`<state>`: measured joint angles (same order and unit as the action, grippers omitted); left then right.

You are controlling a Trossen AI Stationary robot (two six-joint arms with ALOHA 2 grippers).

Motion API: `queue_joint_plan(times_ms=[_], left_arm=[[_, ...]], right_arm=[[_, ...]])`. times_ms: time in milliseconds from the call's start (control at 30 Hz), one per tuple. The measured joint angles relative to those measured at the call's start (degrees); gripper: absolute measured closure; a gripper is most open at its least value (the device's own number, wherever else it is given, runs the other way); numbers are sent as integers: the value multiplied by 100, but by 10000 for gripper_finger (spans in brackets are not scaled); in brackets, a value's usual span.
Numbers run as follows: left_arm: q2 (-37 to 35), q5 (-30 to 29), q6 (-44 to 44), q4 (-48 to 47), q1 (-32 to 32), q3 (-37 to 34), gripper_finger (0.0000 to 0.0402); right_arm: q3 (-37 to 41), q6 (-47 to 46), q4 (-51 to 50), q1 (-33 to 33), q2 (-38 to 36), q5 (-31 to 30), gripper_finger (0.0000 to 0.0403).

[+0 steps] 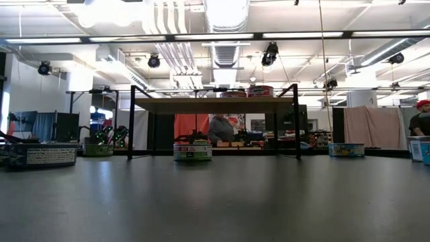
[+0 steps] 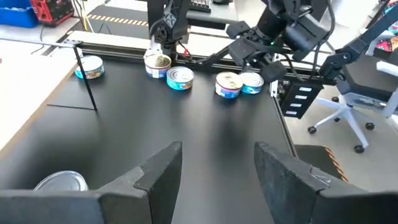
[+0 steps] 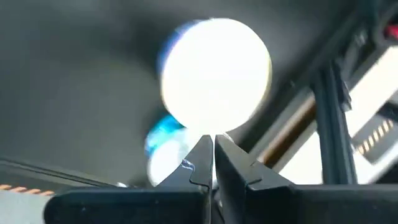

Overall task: Stack canned seafood by type on shelf
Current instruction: Stack the blue-pink tuna can on top of the other blue-pink tuna can on the shelf

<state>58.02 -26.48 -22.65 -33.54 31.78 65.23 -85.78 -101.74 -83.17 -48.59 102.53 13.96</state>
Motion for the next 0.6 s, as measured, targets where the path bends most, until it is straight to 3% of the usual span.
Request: queue_joint_plan(times_ms=[133,433,600], left_arm=[[0,0,-206,-120,1,0,207],[2,2,-491,-442,6,-1,188],[2,171,-657,-444,17,-6,181]], right_arm=[[565,-137,202,-27,-311,447,394],[2207,-191,1712,-14,-772,363,394],[2569,-237,2639,79,-814,267,394]])
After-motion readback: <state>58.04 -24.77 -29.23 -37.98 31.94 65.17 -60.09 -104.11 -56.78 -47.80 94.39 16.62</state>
